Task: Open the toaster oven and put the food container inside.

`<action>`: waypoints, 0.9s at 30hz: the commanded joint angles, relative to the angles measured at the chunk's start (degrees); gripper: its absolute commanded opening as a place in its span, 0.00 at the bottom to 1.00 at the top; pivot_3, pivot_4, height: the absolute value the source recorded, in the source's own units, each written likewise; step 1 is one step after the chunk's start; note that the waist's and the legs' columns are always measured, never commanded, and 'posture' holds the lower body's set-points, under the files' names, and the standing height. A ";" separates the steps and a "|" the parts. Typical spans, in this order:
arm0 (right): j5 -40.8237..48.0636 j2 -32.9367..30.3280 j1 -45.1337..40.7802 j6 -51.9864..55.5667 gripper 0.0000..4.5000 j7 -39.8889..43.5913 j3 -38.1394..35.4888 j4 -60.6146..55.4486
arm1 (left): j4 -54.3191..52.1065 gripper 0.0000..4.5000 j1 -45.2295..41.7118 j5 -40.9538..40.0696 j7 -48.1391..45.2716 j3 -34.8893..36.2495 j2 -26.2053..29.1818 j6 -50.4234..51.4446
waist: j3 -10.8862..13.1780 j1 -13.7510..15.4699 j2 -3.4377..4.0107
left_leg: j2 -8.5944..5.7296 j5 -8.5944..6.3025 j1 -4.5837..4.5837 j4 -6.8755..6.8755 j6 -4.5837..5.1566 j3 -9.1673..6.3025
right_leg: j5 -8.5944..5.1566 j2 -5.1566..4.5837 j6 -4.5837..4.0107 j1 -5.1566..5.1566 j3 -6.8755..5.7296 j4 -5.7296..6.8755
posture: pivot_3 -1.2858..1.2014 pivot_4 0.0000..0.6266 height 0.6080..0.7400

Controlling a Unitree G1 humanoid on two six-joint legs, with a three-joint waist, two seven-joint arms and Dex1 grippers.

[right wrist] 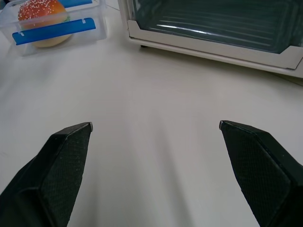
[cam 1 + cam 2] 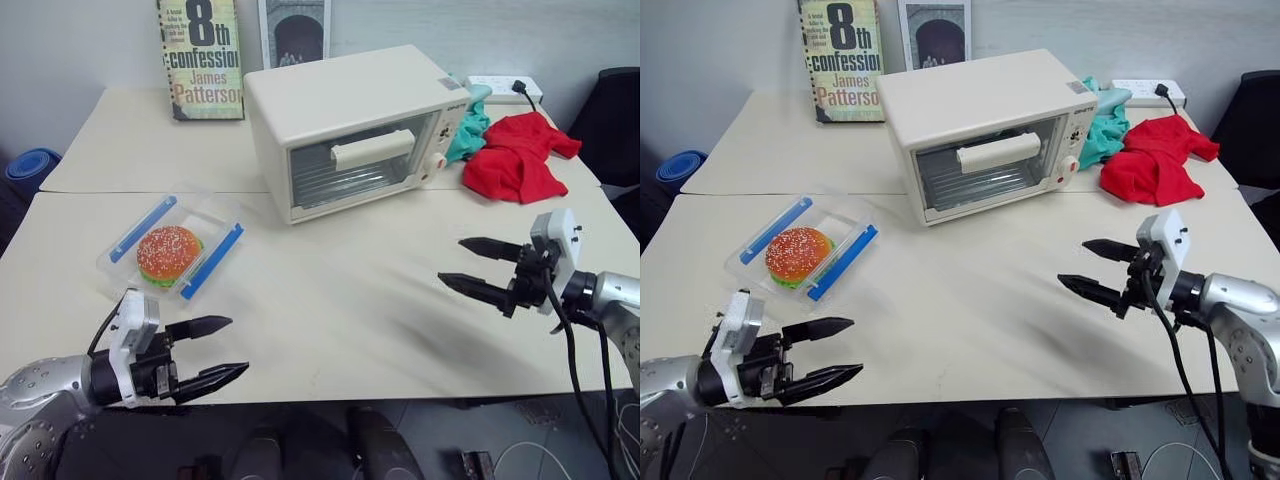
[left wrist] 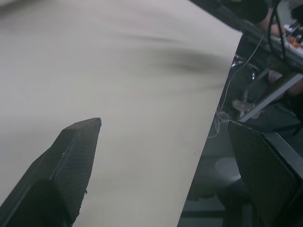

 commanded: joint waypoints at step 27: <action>-19.18 16.77 -46.91 -17.33 1.00 -0.32 11.90 50.21 | 8.20 1.00 -44.13 -18.55 9.16 -7.10 10.84 11.65 | 0.04 -2.72 0.04 | -0.03 0.11 -0.95 0.04 -0.27 0.02 | 0.35 -0.07 0.63 -1.09 0.00 0.39 | 0.52 0.24 1.00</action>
